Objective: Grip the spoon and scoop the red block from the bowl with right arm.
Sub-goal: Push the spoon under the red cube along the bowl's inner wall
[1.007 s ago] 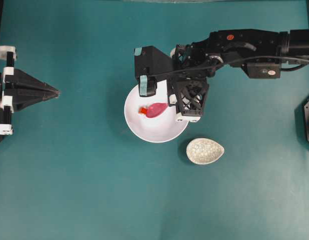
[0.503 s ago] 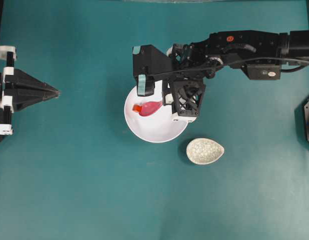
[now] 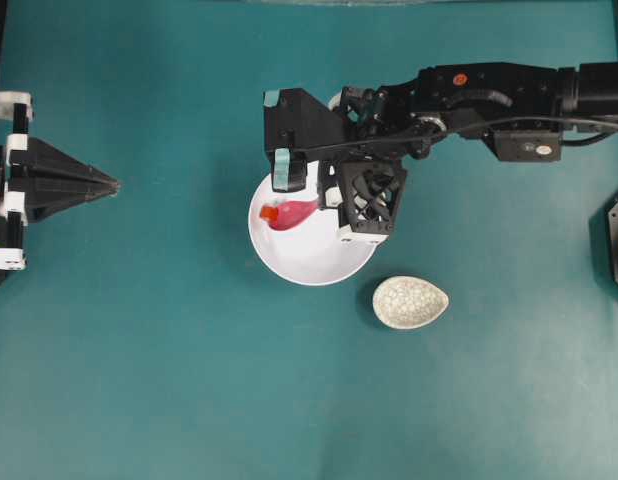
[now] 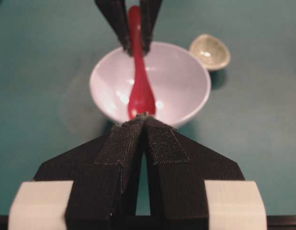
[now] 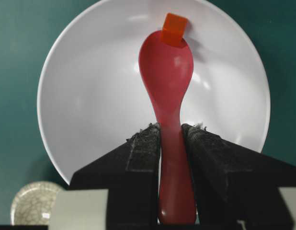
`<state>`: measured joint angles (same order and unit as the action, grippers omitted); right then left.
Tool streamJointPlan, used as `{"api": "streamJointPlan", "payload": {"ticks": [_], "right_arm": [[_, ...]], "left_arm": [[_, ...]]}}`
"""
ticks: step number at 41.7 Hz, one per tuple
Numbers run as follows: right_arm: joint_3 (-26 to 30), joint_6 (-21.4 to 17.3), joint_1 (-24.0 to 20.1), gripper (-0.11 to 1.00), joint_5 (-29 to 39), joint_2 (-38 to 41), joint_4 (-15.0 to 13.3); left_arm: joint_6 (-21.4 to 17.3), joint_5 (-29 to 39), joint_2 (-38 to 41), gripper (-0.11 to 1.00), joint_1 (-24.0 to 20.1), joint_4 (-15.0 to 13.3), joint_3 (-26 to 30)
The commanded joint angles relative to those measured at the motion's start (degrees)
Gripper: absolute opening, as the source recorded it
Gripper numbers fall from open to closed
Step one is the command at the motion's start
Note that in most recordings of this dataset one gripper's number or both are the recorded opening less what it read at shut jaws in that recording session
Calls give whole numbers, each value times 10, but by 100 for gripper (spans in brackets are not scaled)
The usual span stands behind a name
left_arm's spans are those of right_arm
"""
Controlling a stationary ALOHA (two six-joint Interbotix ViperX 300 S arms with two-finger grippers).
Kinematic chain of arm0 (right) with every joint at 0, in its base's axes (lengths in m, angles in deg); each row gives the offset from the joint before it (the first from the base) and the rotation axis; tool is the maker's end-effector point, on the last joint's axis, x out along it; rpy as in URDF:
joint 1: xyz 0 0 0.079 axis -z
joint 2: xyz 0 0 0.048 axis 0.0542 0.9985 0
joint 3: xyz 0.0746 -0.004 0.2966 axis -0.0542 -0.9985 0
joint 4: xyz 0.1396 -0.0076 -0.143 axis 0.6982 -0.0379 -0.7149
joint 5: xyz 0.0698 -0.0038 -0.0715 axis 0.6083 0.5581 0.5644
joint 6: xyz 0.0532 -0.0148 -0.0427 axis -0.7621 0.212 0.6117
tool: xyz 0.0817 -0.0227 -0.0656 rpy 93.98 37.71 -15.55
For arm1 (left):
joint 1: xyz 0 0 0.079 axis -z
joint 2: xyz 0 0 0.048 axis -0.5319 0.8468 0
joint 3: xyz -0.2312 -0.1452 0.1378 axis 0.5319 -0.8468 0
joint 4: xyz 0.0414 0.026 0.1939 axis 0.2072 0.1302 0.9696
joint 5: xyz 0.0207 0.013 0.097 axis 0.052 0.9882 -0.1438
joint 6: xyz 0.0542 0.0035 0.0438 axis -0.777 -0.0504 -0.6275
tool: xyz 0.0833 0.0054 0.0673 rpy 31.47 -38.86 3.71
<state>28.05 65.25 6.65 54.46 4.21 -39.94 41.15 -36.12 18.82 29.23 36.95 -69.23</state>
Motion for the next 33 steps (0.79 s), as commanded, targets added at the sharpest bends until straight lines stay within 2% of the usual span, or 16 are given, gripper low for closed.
{"api": "streamJointPlan", "payload": {"ticks": [1,33], "right_arm": [[15,-1,-2,24,-10,-7,-1],[9,-1,-4,24,-11,-10,-1]], "left_arm": [[0,-4,2,0,-2,1,6],[0,-4,2,0,-2,1,6]]}}
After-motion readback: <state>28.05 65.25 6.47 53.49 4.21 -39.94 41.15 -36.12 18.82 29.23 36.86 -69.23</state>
